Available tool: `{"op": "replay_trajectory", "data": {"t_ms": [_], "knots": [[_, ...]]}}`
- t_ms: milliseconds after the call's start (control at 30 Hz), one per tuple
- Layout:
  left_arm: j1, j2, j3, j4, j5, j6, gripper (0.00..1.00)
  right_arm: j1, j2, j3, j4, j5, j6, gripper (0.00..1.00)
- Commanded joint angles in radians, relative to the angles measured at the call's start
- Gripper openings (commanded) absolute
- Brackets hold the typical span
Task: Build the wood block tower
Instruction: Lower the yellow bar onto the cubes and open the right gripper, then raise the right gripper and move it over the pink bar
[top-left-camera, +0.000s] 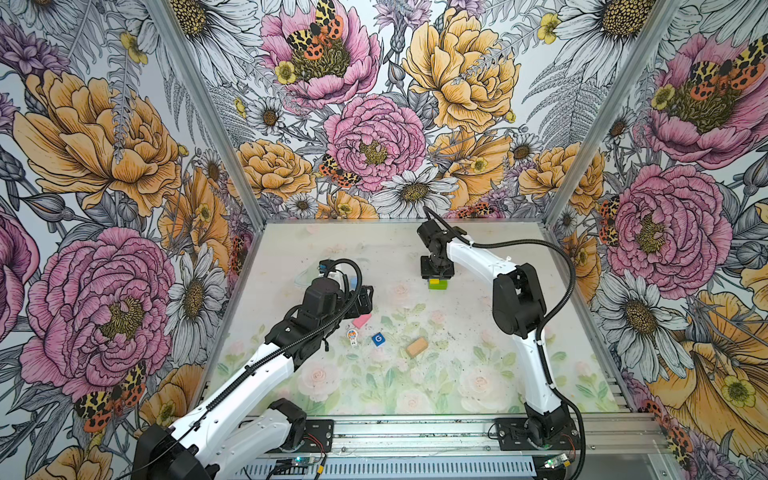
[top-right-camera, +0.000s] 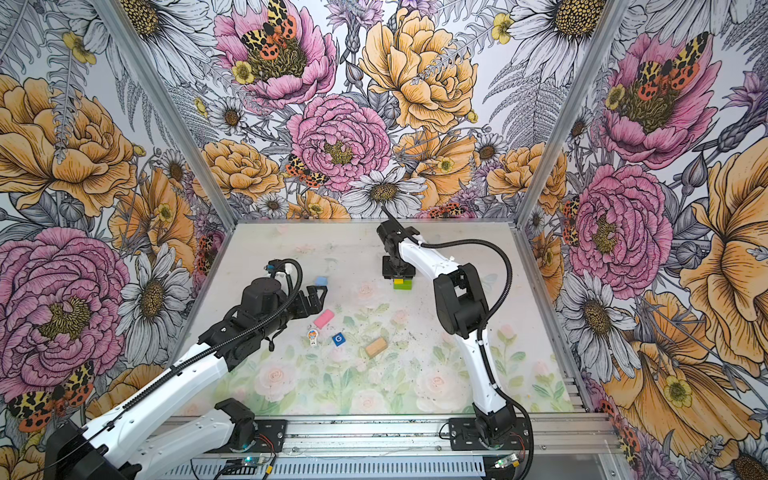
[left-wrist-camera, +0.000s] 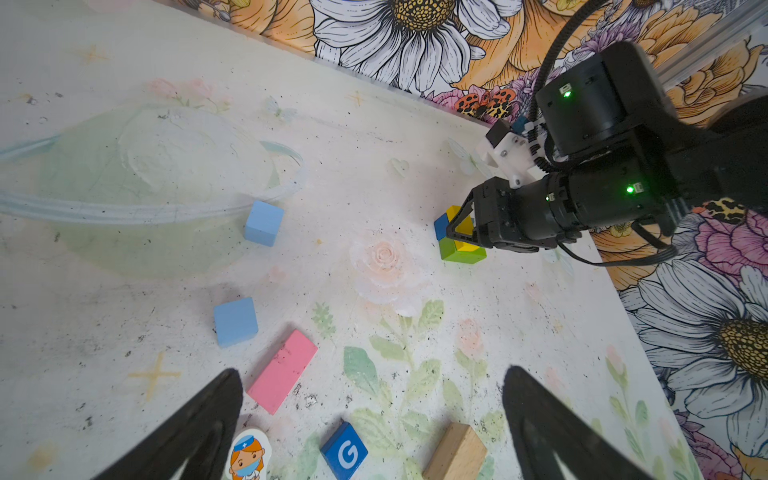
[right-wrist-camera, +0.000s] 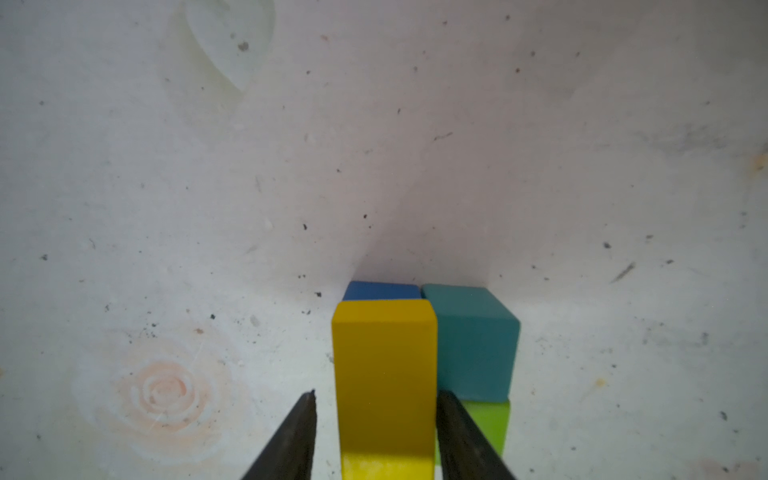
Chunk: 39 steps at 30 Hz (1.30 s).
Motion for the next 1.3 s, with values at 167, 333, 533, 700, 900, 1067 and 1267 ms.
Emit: {"op": "replay_trajectory", "data": {"t_ms": [167, 333, 533, 700, 900, 1067, 1267], "knots": [[0.014, -0.028, -0.017, -0.002, 0.005, 0.011, 0.99, 0.008, -0.062, -0.021, 0.002, -0.001, 0.02, 0.5], [0.014, -0.035, -0.019, -0.002, 0.001, 0.009, 0.99, 0.014, -0.074, -0.026, 0.002, -0.004, 0.021, 0.49], [0.015, -0.057, -0.029, -0.006, -0.009, 0.005, 0.99, 0.016, -0.074, -0.029, 0.002, -0.014, 0.024, 0.5], [0.018, -0.074, -0.035, -0.019, -0.021, 0.004, 0.99, 0.02, -0.08, -0.03, 0.0, -0.015, 0.025, 0.49], [0.022, -0.091, -0.042, -0.028, -0.028, 0.0, 0.99, 0.022, -0.096, -0.036, -0.001, -0.013, 0.025, 0.5], [0.022, -0.095, -0.045, -0.033, -0.017, -0.001, 0.99, 0.027, -0.123, -0.036, -0.011, -0.003, 0.025, 0.5], [0.023, -0.114, -0.057, -0.057, -0.005, -0.006, 0.99, 0.045, -0.184, -0.047, -0.027, 0.022, 0.028, 0.53]]}}
